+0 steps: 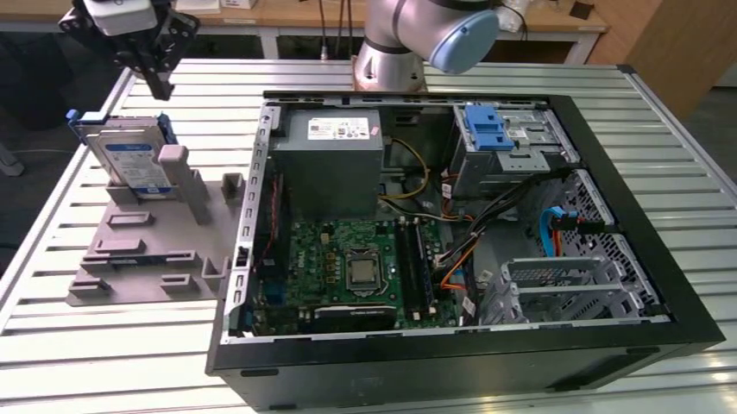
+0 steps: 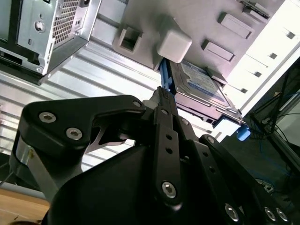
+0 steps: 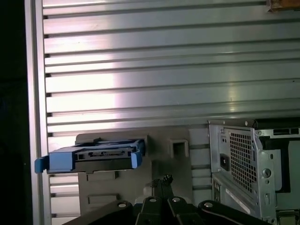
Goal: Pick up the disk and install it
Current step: 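Reach for the disk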
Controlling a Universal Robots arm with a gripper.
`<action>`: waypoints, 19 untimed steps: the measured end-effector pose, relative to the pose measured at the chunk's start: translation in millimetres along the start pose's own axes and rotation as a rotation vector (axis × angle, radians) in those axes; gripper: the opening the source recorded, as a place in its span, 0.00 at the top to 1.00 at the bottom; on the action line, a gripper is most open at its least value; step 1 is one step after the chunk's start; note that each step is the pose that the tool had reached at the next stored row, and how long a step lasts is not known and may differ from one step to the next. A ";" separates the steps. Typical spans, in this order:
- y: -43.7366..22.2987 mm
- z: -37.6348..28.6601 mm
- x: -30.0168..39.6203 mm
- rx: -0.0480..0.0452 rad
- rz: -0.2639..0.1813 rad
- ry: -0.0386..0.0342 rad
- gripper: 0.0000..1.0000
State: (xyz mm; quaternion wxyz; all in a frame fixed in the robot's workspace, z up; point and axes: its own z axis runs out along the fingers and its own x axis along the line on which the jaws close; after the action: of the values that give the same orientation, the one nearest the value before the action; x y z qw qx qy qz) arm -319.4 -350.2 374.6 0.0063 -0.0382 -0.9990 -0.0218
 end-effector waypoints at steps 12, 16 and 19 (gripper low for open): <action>4.8 3.9 32.6 0.0000 0.000 0.0000 0.89; 5.3 5.5 46.4 0.0000 0.000 0.0001 0.89; 4.8 7.0 51.2 0.0002 -0.015 0.0006 0.89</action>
State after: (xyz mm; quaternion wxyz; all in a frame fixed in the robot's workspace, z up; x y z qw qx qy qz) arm -370.2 -341.1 368.6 0.0064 -0.0306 -0.9993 -0.0218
